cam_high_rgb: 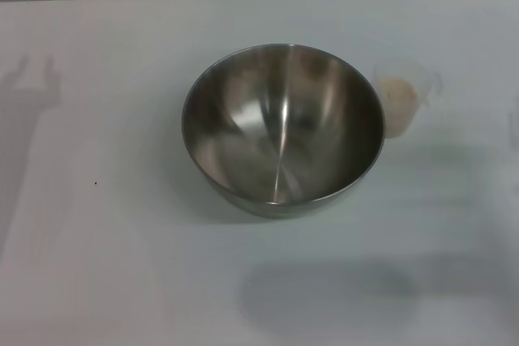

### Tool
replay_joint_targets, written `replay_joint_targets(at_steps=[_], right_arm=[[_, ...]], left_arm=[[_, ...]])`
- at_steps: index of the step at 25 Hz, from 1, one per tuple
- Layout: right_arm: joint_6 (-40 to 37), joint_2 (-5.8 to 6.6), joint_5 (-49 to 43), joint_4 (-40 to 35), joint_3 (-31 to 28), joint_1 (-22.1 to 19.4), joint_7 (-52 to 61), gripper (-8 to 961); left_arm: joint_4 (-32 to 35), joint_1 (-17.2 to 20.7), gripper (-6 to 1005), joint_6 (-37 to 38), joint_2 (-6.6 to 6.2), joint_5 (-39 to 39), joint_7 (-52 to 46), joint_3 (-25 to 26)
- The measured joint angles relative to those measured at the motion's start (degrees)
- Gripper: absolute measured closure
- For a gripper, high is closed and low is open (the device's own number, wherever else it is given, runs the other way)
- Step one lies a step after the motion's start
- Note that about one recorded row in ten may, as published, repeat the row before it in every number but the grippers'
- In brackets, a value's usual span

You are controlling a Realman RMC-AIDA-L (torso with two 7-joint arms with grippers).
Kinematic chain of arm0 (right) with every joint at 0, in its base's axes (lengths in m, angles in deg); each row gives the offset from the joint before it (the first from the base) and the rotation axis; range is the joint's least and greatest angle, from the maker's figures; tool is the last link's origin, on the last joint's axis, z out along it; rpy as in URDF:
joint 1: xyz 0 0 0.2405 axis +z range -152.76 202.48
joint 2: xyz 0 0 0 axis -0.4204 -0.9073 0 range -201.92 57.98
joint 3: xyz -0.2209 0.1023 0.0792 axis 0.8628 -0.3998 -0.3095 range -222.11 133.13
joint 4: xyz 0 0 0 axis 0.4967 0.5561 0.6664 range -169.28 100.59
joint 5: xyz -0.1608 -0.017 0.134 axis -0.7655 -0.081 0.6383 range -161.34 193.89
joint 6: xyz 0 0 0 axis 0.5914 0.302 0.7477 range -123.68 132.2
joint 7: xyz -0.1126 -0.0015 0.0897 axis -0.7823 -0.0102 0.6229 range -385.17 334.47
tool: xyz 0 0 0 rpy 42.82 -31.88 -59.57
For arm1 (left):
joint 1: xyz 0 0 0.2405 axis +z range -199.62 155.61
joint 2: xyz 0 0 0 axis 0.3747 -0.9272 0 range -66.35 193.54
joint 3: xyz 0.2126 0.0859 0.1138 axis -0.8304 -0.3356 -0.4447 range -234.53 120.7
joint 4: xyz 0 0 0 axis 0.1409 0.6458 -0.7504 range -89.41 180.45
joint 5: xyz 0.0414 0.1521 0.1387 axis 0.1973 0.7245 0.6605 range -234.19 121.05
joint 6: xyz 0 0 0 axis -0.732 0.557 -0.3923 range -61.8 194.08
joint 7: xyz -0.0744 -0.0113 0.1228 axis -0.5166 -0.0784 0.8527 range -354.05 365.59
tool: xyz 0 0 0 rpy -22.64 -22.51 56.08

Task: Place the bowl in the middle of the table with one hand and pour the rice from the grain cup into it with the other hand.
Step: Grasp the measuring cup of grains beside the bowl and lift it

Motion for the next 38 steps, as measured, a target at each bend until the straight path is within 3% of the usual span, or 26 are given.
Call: replay_joint_targets(at_steps=[5,10,16,28,38], right_arm=[[1.3,-0.08,0.3,1.0,4.8,-2.9,0.0,447],[4.2,-0.11,0.3,1.4,7.2,-4.1,0.0,448],[10.2,-0.13,0.3,1.4,9.4,-2.6,0.2,447],[17.4,0.02,0.0,1.0,11.6,0.5,0.0,447],[18.9,0.13,-0.1,-0.7,12.4,2.8,-0.1,446]], left_arm=[[0.1,0.0,591,0.0,-0.87,0.6,-2.5,0.0],[-0.2,0.2,316,0.3,-0.67,0.7,-2.2,0.1],[-0.2,0.3,170,0.6,-0.40,0.7,-2.2,0.2],[-0.2,0.8,170,3.2,0.39,0.7,-2.1,0.9],[-0.2,0.8,170,3.8,0.57,0.7,-2.2,0.9]])
